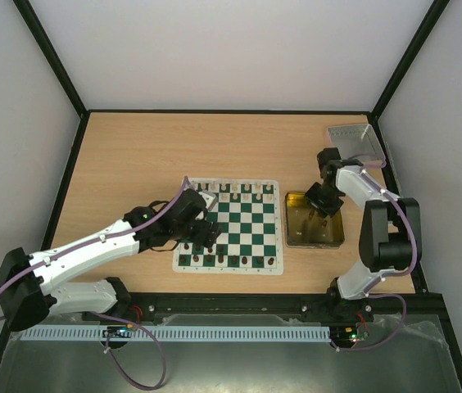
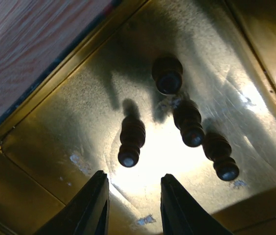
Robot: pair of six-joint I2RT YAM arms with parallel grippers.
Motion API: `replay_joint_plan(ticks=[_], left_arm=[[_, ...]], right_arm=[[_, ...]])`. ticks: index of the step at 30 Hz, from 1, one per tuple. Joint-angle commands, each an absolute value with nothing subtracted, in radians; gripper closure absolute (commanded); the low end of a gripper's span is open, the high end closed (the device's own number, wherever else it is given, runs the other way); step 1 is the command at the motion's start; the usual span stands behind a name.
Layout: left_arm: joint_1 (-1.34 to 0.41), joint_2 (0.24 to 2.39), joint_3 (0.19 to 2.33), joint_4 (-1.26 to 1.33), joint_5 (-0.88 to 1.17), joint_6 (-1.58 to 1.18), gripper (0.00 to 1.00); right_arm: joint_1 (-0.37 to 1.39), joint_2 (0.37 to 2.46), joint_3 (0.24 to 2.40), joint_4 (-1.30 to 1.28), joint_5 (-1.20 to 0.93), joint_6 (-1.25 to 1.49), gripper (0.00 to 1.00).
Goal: Set up the chess pieces on the board
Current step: Pick up the chess piece from the storage box.
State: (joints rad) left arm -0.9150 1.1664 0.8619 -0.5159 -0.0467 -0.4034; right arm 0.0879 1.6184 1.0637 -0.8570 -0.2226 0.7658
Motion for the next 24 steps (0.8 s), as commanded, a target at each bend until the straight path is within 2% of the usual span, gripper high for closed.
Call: replay_joint_plan(ticks=[1,6,16,24], left_arm=[[-0.910,1.152,0.850,-0.516,-0.049,-0.396,0.15],[-0.912,1.151,0.849,-0.513,-0.048,-0.396,0.15],[-0.913,1.158,0.846,-0.510,-0.046,-0.397,0.15],[-0.914,1.162,0.845,-0.506,-0.035,-0.394,0.15]], right_arm=[[0.067,1.645,1.073,-0.811,-0.241,0.760,0.72],[0.052,1.683,1.077,-0.793,-0.237,0.757,0.73],[0.051,1.711,1.077,-0.775,-0.243,0.764,0.83],[0.051,1.710,1.071,-0.783,-0.247,0.755,0.83]])
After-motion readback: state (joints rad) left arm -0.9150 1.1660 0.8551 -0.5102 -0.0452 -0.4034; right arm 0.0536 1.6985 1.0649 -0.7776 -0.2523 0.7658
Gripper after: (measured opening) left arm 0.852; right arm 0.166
